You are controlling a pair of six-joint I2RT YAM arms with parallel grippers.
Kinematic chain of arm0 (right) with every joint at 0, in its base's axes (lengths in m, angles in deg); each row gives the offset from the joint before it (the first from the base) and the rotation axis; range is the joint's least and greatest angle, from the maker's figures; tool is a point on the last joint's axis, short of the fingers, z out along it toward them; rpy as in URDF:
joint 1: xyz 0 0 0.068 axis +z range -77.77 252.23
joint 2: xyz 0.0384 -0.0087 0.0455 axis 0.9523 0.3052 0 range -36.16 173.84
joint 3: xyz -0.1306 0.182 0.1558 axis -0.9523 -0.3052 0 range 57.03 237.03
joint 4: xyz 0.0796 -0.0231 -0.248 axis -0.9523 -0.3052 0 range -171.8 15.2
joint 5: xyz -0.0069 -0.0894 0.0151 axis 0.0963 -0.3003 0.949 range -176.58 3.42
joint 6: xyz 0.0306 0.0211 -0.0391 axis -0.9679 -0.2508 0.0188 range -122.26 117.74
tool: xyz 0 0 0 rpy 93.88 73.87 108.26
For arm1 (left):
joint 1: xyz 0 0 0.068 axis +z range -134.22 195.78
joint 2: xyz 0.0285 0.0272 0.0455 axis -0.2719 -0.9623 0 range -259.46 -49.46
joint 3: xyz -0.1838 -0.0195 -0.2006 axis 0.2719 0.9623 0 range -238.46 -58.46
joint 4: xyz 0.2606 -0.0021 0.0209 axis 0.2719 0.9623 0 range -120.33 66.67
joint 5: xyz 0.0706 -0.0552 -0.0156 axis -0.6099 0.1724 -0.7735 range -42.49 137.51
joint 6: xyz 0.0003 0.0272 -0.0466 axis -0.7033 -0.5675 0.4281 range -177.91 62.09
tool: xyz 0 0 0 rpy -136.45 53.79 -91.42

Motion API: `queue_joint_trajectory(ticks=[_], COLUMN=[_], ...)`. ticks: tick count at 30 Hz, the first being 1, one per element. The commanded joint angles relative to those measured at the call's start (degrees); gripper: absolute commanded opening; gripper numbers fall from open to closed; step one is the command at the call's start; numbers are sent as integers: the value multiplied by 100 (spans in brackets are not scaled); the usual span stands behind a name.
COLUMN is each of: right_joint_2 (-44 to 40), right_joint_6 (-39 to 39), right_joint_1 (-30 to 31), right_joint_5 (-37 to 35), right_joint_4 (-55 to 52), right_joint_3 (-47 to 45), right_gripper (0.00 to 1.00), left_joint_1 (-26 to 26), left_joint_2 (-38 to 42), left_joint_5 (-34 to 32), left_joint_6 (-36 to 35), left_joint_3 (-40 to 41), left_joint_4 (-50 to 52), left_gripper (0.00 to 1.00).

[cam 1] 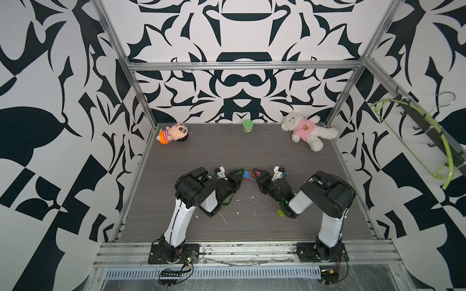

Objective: Assemble the letter v with lego
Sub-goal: Assemble the lego brick with the lego brick.

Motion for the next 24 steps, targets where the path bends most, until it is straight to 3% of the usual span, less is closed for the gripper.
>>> queue_joint_trajectory(ticks=[1,24], right_joint_2=[-56,234], right_joint_6=[61,81], right_joint_1=[14,57], right_joint_5=[-172,-18], right_joint_4=[318,339], right_joint_3=[72,365], right_gripper=[66,52], left_joint_1=[-17,-17], left_joint_2=[-120,-168], left_joint_5=[-44,-61], left_joint_6=[-49,13], left_joint_3=[29,29], left_joint_4=[738,738], left_gripper=[22,21])
